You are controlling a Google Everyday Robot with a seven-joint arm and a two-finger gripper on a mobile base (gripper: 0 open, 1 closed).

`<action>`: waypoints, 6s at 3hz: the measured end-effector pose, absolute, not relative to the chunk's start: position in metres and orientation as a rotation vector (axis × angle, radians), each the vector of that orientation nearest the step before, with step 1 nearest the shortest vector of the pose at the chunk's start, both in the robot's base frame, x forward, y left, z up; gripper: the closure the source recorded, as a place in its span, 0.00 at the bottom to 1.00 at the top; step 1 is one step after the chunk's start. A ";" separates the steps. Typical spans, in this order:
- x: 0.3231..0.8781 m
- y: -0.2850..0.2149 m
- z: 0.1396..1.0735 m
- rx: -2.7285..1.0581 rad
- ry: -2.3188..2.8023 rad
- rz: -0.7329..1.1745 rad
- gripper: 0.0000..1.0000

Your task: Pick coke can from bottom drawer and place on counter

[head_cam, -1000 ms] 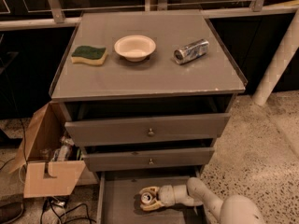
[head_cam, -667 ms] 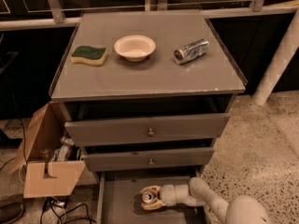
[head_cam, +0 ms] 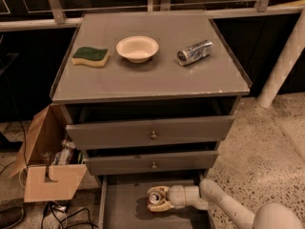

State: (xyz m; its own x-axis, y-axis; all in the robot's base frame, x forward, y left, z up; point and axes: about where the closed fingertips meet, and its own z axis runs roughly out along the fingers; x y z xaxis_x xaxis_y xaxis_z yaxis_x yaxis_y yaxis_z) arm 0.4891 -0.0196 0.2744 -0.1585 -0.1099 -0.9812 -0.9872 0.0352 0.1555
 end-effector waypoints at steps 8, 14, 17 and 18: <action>0.464 -0.015 0.477 -1.228 1.376 1.218 1.00; 0.477 -0.062 0.592 -1.265 1.385 0.993 1.00; 0.462 -0.099 0.659 -1.274 1.358 0.866 1.00; 0.463 -0.094 0.662 -1.281 1.351 0.888 1.00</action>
Offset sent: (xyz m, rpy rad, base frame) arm -0.0045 -0.0109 0.0427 -0.0003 -0.0246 -0.0216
